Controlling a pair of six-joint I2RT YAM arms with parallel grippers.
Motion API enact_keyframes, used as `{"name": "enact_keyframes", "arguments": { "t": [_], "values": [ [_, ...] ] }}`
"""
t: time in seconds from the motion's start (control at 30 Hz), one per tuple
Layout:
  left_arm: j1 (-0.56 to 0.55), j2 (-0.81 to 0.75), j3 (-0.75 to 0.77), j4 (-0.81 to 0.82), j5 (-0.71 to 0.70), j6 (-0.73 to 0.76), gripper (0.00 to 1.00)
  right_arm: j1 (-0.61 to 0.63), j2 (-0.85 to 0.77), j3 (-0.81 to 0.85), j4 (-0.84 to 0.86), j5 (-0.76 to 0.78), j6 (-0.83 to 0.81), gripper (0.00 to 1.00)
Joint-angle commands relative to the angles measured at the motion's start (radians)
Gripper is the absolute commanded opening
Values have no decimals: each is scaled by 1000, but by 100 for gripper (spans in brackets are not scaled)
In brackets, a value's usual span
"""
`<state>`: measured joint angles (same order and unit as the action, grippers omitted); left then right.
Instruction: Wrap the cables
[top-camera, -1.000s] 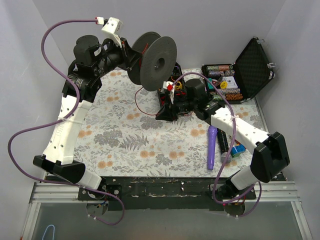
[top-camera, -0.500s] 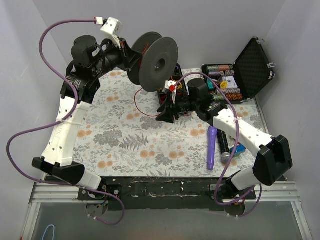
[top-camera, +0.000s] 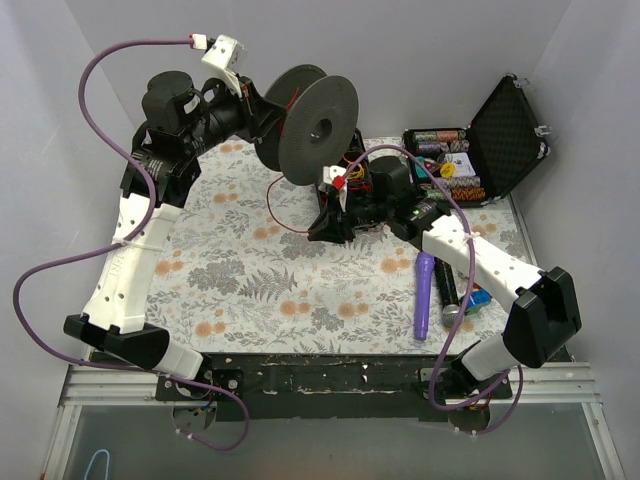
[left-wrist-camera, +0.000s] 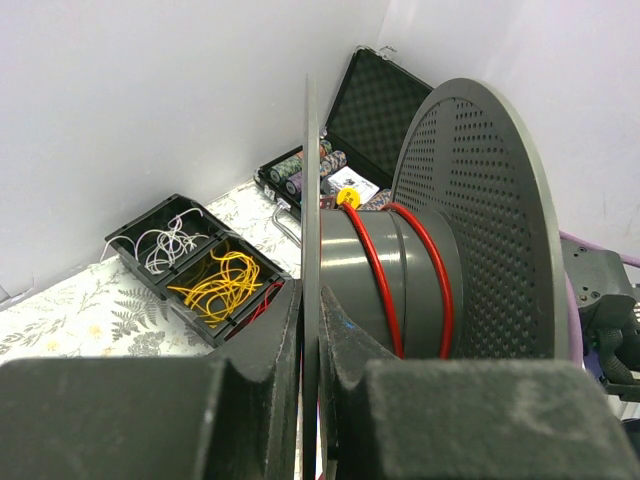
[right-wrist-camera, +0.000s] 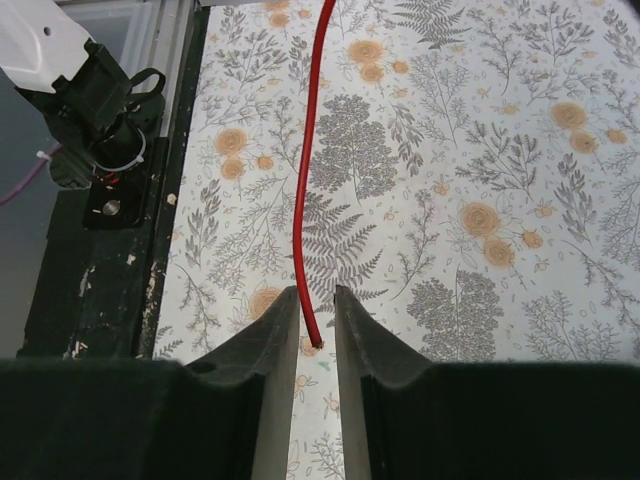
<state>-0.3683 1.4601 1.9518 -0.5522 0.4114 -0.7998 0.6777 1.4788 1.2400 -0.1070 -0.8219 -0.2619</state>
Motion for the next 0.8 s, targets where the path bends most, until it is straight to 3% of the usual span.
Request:
{"name": "enact_keyframes", "arguments": {
  "t": [0.0, 0.17, 0.3, 0.43, 0.57, 0.77],
  "values": [
    [0, -66, 13, 72, 18, -1, 0, 5, -20, 38, 7, -36, -17, 22],
    [0, -70, 7, 67, 21, 7, 0, -10, -28, 32, -6, -20, 16, 1],
    [0, -90, -10, 61, 43, 28, 0, -128, -52, -46, 68, -40, 188, 1],
    [0, -116, -45, 49, 131, 74, 0, -240, -97, -86, 72, 16, 239, 1],
    [0, -119, -123, -75, 240, 229, 0, -334, -103, -31, -15, 70, 234, 1],
    [-6, -136, -240, -231, 236, 418, 0, -388, -78, 146, -219, 153, 164, 1]
  ]
}}
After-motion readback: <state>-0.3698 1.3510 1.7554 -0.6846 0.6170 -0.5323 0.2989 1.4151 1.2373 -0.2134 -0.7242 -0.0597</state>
